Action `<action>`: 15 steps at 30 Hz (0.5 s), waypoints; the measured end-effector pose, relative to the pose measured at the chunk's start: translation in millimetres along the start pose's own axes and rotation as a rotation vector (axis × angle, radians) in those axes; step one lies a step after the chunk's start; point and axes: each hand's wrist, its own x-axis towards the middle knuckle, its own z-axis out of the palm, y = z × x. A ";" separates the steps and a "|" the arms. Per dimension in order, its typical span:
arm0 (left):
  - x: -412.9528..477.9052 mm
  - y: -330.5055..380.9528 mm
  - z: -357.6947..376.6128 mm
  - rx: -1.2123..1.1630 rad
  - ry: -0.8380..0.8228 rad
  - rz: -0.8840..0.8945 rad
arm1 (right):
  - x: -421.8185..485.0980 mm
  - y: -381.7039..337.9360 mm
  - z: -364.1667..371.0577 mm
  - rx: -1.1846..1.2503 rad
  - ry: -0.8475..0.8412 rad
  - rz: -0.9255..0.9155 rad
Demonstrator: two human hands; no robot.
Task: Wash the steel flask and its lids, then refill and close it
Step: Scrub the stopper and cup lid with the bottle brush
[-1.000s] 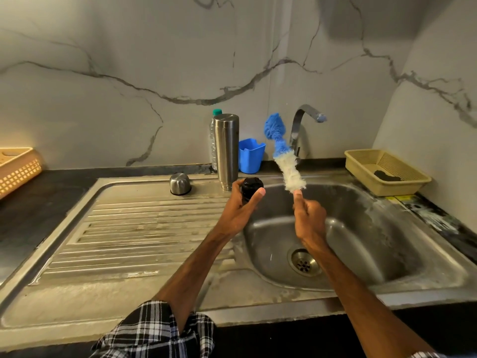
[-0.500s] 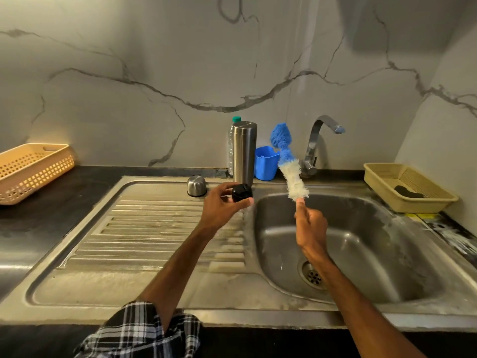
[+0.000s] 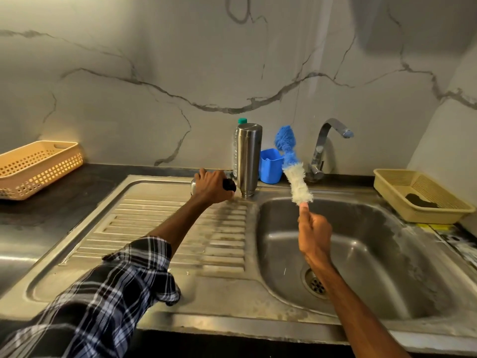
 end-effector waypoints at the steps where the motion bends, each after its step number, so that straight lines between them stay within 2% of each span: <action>1: 2.4 -0.8 0.0 0.028 -0.029 -0.011 | 0.6 0.7 -0.1 -0.002 -0.001 0.001; 5: 14.4 0.2 0.9 0.079 -0.126 -0.033 | 3.3 4.1 1.1 -0.009 -0.004 -0.004; 11: 27.2 -0.4 8.9 0.095 -0.146 -0.054 | 8.5 8.5 -0.2 -0.008 0.015 0.006; 15: 30.5 -3.6 -1.7 0.176 -0.219 -0.046 | 9.8 9.9 -0.4 -0.004 0.009 0.004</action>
